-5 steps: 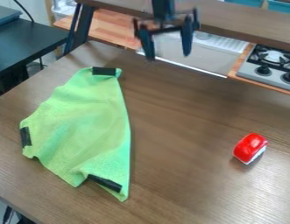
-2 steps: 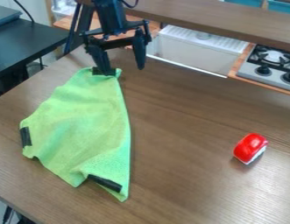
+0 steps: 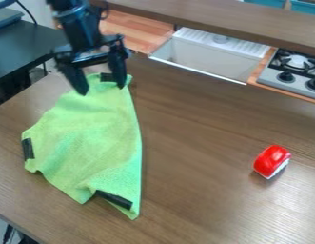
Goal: Unfold the cloth from the left
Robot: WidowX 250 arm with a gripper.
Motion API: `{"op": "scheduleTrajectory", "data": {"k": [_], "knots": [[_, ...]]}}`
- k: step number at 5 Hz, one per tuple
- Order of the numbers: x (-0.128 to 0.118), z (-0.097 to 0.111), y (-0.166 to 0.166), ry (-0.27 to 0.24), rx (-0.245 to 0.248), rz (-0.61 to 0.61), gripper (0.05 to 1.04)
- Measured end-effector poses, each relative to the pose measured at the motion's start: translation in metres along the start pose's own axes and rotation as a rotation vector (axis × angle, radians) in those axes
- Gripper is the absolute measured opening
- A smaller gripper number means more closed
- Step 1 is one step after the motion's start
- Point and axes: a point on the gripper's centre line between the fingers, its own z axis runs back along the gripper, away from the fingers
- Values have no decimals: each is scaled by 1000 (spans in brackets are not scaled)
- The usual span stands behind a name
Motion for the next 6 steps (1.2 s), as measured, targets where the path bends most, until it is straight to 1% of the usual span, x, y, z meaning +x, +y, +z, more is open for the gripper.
{"op": "scheduleTrajectory", "data": {"k": [1, 2, 3, 4, 5, 6], "knots": [[-16, -14, 32, -28, -1, 30, 999], [-27, -20, 62, -83, -18, 82, 999], [-36, -23, 76, -143, 4, 104, 999], [-44, -24, 86, -258, 70, 113, 999], [-48, -26, 96, -363, 127, 147, 999], [-43, -26, 100, -413, 138, 164, 999]]}}
